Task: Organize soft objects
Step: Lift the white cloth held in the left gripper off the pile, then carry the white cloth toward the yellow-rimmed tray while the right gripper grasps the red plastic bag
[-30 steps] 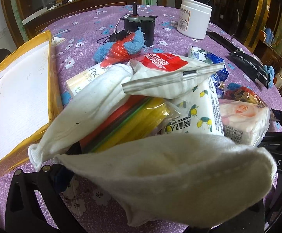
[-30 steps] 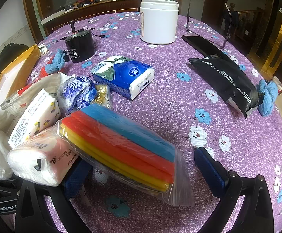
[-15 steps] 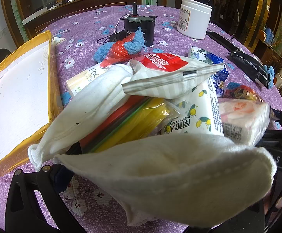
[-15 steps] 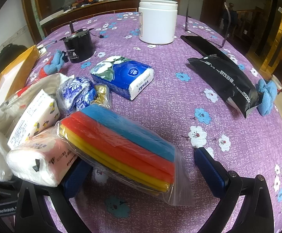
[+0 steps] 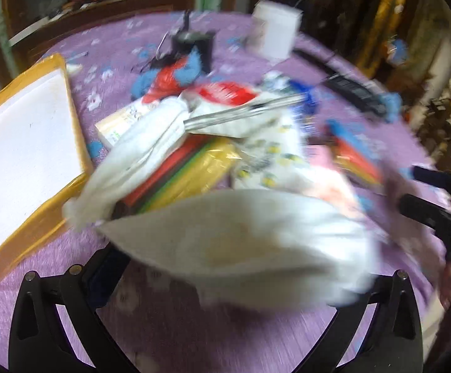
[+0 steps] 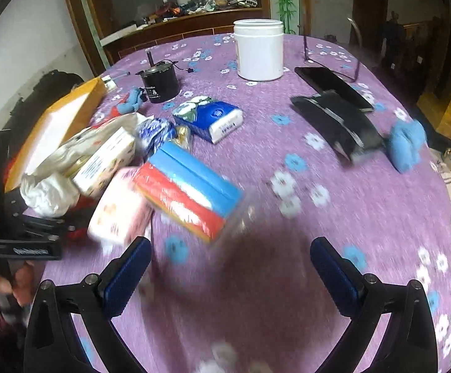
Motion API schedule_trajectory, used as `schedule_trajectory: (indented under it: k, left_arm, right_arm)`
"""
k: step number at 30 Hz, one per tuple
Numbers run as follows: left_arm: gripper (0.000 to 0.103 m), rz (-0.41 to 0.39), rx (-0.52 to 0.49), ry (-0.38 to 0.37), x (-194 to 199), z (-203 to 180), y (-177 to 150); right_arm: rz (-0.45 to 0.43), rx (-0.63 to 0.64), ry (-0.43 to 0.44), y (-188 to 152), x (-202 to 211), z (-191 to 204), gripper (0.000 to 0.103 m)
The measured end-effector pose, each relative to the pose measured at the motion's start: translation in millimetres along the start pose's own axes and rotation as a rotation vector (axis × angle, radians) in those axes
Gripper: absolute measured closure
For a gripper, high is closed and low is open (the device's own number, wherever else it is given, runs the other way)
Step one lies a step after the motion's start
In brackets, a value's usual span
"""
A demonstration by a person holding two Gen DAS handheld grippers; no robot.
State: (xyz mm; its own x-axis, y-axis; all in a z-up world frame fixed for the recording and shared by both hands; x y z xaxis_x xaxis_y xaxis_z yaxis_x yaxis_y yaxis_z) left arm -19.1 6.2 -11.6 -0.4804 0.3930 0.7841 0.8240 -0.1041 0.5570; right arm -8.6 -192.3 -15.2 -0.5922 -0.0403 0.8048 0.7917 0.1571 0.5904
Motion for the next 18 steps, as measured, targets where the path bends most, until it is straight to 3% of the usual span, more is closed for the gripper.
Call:
schedule_trajectory:
  k: [7, 10, 14, 18]
  left_arm:
    - [0.004, -0.016, -0.035, -0.064, 29.8, 1.2, -22.8]
    - [0.004, -0.018, -0.042, -0.063, 29.6, 0.9, -22.1]
    - [0.004, 0.005, -0.008, -0.071, 20.6, 6.2, -18.2]
    - [0.004, -0.02, 0.01, -0.125, 15.6, 2.7, -10.4]
  right_arm:
    - [-0.1, -0.068, 0.115, -10.9, 32.9, -2.8, 0.003]
    - [-0.137, -0.055, 0.116, -7.8, 40.9, 5.8, 0.002]
    - [-0.14, -0.046, 0.124, -7.9, 42.6, 12.5, 0.002]
    - [-0.119, -0.037, 0.136, -11.2, 39.4, 17.2, 0.002]
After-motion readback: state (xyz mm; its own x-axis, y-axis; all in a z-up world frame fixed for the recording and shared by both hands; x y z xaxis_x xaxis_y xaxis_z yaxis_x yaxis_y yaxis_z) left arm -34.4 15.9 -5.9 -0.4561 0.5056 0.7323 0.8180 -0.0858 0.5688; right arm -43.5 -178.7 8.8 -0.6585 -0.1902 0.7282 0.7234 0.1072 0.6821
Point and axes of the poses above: each gripper's, at about its wrist camera, not at the fingertips, and x roughly against the way its jaws point, z to its left, y to its top, the point moved 4 cm from there along -x, roughly the way its jaws point, and after that the axes turned 11 degrees about -y, right-handed, at the moved point
